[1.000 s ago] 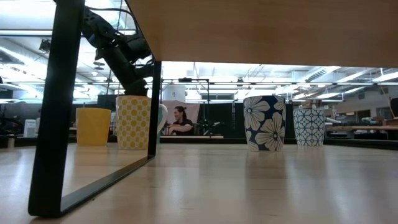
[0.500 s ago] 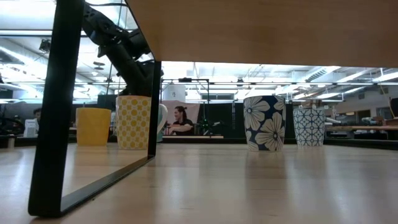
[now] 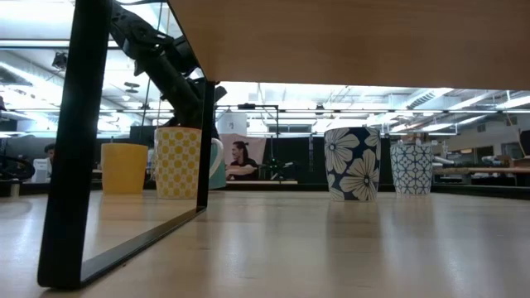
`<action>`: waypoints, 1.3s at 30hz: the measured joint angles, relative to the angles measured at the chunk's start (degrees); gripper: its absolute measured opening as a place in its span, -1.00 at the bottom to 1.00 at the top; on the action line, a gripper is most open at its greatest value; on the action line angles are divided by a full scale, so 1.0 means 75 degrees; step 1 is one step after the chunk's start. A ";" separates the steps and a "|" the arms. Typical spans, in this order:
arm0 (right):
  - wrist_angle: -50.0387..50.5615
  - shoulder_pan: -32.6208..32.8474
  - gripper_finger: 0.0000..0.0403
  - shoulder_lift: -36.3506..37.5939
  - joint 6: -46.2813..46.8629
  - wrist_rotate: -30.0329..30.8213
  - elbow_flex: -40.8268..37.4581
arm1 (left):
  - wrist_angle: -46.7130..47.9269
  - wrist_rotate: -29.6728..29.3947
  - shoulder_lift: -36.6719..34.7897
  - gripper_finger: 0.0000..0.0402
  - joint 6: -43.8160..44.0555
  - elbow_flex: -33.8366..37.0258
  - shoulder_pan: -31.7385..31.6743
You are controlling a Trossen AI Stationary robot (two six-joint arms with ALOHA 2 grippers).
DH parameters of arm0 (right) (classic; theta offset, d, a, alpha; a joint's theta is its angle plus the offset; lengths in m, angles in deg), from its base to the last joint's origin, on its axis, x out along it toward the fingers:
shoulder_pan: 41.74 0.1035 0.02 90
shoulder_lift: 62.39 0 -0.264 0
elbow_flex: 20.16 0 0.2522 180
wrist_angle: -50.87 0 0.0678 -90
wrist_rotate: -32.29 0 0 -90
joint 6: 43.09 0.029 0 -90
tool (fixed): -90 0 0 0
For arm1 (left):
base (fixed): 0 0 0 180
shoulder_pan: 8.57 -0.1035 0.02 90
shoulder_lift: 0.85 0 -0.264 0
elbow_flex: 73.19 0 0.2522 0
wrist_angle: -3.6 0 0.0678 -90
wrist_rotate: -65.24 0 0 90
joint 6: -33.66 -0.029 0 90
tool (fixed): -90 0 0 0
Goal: Place coffee mugs
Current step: Put the green blue mug on the shelf
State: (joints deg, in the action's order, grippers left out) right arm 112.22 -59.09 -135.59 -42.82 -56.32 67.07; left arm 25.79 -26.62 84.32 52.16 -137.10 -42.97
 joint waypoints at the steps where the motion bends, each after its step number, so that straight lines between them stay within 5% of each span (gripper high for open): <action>1: 0.0000 0.0000 -0.43 0.0000 0.0000 0.0000 0.0000 | -0.0012 -0.0004 0.0003 -0.72 0.0000 0.0001 0.0000; 39: 0.0000 0.0000 -0.43 0.0000 -0.0003 0.0000 0.0000 | -0.0163 -0.0100 -0.0012 -0.59 0.0452 -0.0011 -0.0006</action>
State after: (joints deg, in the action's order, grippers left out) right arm 112.22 -59.09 -135.59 -42.84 -56.32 67.07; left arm 24.57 -27.37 84.23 55.55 -137.19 -43.01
